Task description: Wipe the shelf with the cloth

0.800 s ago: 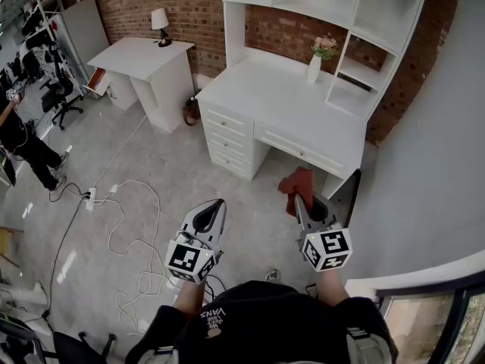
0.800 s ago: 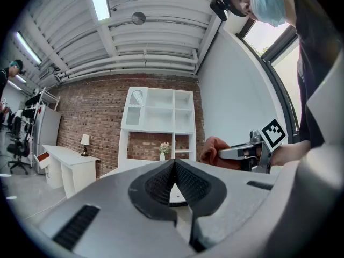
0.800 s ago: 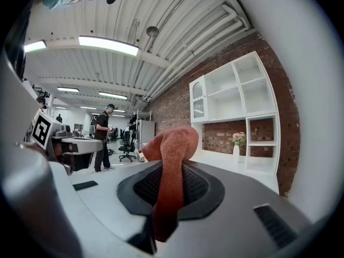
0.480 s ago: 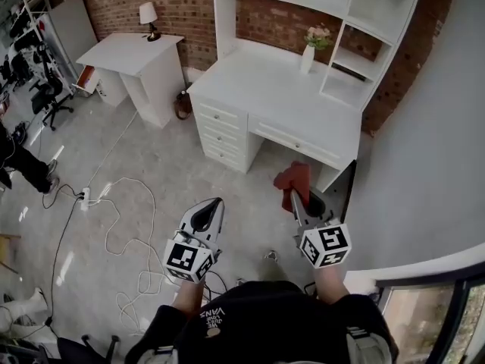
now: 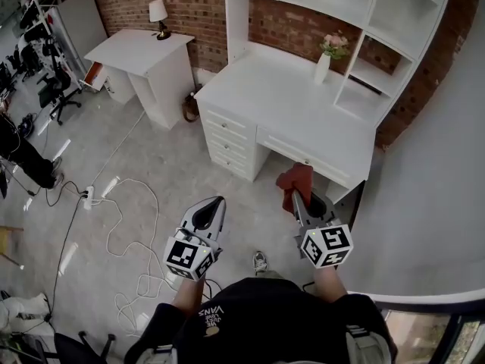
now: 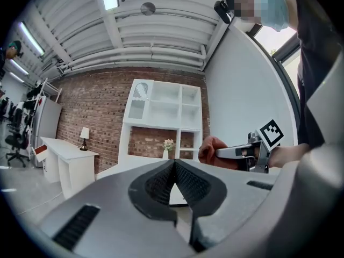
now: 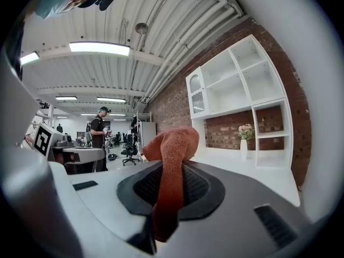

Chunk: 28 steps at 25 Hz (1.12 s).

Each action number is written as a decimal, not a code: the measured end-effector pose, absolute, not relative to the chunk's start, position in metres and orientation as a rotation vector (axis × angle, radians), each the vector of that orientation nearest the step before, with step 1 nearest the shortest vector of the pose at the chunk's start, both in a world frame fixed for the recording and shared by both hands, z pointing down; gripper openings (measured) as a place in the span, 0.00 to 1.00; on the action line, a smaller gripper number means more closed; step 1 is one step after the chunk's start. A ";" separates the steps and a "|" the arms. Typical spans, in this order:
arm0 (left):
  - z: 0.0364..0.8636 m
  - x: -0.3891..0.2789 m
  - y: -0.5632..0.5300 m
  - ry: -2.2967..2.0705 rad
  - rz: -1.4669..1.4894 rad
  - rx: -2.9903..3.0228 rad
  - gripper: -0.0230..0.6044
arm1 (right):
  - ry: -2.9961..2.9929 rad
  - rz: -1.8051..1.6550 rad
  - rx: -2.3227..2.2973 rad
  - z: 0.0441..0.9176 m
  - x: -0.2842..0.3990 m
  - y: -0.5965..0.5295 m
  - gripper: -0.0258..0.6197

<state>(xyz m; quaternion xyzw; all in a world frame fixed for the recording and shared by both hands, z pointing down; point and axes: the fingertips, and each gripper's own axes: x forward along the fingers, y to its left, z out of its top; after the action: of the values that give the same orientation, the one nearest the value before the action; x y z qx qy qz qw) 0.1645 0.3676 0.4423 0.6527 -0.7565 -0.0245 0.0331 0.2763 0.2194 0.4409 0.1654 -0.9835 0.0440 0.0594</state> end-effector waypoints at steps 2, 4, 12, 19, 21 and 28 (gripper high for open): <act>0.442 0.155 0.351 -2.343 -0.067 2.003 0.05 | -2.980 0.135 0.476 0.444 0.265 0.203 0.13; 0.440 0.144 0.334 -2.360 -0.072 1.985 0.05 | -2.979 0.142 0.451 0.446 0.254 0.187 0.13; 0.441 0.111 0.262 -2.386 -0.070 1.961 0.05 | -2.986 0.147 0.404 0.450 0.219 0.116 0.13; 0.446 0.089 0.221 -2.403 -0.072 1.938 0.05 | -2.982 0.135 0.392 0.454 0.201 0.073 0.13; 0.449 0.083 0.213 -2.390 -0.073 1.947 0.05 | -2.977 0.142 0.405 0.457 0.196 0.067 0.13; 0.459 0.040 0.176 -2.290 -0.076 2.046 0.05 | -2.961 0.154 0.539 0.461 0.163 0.039 0.13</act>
<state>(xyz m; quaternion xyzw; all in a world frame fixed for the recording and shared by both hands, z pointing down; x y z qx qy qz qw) 0.0396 0.1757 0.4589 0.6656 -0.7451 -0.0247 0.0347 0.1633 0.0387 0.4612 0.1786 -0.9805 0.0509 0.0642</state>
